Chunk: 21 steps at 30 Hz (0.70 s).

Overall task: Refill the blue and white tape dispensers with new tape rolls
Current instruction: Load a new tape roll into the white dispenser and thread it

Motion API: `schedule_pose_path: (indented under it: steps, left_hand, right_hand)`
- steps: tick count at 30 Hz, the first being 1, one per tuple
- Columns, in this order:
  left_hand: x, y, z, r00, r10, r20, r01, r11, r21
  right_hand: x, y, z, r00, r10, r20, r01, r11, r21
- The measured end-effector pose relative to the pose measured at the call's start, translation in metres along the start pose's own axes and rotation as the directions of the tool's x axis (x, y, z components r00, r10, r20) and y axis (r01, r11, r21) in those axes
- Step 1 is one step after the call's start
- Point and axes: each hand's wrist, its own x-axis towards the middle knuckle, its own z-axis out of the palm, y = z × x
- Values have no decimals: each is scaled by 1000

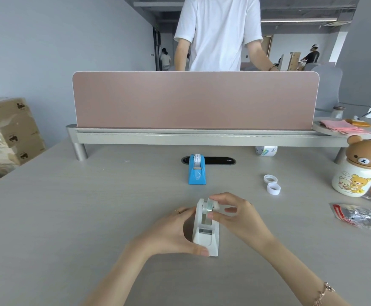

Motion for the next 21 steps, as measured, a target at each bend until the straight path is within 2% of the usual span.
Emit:
schedule_pose_path:
  steps: [5, 14, 21]
  left_hand:
    - [1, -1, 2, 1000, 6, -4, -5, 999, 31]
    - [4, -3, 7, 1000, 19, -20, -18, 1000, 13]
    - [-3, -1, 15, 994, -17, -104, 11, 999, -53]
  right_hand:
    - [1, 3, 3, 1000, 2, 0, -2, 997, 75]
    - [1, 6, 5, 1000, -16, 0, 16, 997, 76]
    - [-11, 3, 3, 998, -7, 57, -5, 980, 200]
